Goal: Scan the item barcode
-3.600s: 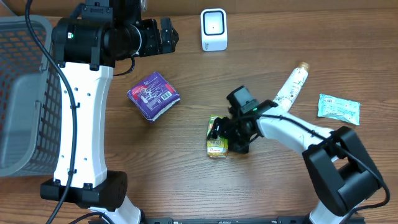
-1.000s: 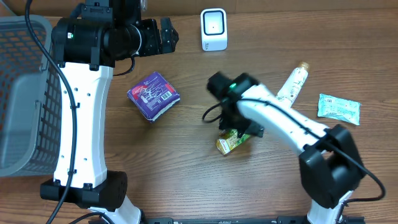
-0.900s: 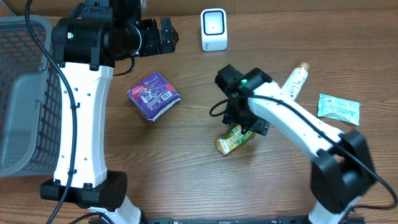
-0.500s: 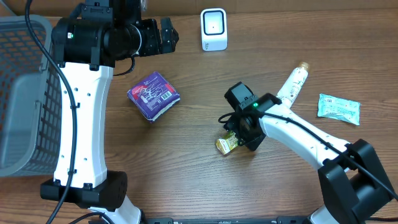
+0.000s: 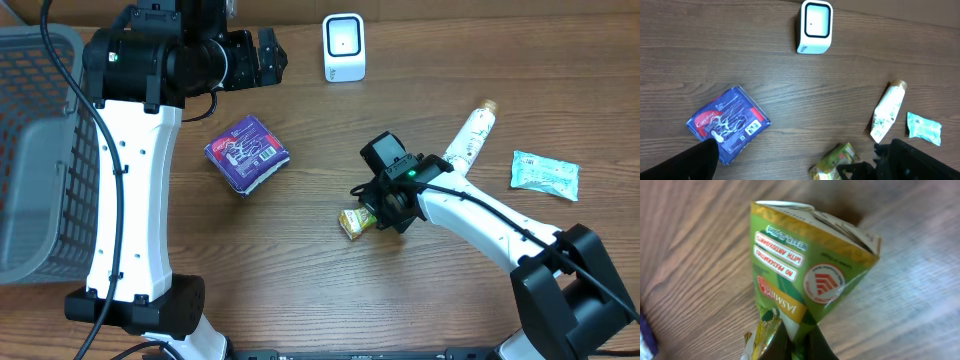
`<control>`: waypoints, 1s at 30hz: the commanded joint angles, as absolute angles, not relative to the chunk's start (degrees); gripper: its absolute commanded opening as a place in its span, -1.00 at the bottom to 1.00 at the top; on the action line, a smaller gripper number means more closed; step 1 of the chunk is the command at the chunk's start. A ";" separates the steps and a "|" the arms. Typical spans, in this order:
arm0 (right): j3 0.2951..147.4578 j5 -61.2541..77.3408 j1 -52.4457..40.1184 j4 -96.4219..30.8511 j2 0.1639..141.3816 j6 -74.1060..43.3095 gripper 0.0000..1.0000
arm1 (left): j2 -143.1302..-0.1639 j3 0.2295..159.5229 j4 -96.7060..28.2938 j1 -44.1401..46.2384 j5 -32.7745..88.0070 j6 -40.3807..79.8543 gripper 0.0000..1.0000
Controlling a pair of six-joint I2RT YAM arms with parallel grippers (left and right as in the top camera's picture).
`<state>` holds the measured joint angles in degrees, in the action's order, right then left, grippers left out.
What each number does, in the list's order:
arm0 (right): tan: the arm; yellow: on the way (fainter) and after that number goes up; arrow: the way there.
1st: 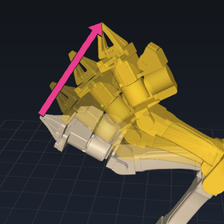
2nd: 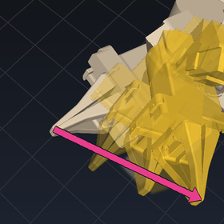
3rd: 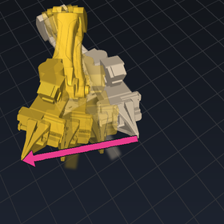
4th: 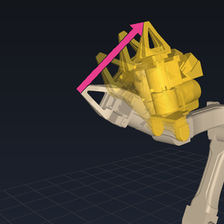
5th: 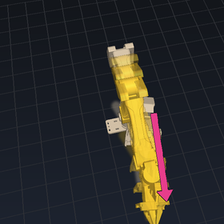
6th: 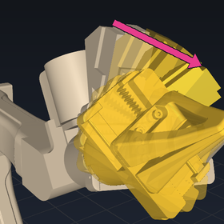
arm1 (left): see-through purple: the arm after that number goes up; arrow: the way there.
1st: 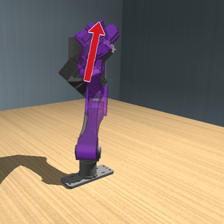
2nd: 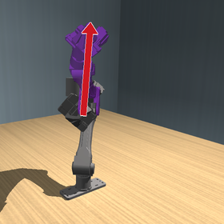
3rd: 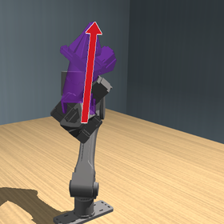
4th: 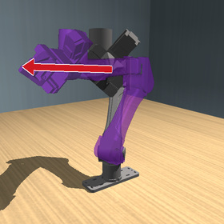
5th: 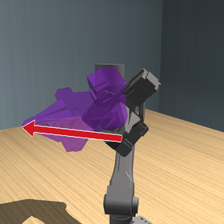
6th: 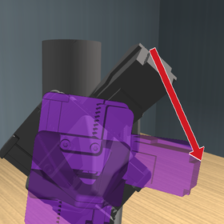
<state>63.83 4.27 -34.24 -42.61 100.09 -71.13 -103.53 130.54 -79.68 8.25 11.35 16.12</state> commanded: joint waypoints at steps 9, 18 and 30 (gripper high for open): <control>77.03 -2.39 -34.37 -56.99 100.14 -39.16 -0.93 | -103.77 130.43 -79.48 8.60 11.44 15.42 0.99; 83.42 -23.31 -34.54 -75.09 103.35 -29.45 -0.92 | -103.77 130.45 -79.48 8.60 11.44 15.42 0.98; 83.44 -37.45 -40.12 -77.43 118.54 -24.77 -0.93 | -103.77 130.45 -79.48 8.60 11.44 15.42 0.99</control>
<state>82.28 -33.41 -38.26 -77.82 116.57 -26.33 -103.53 130.54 -79.70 8.25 11.35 16.12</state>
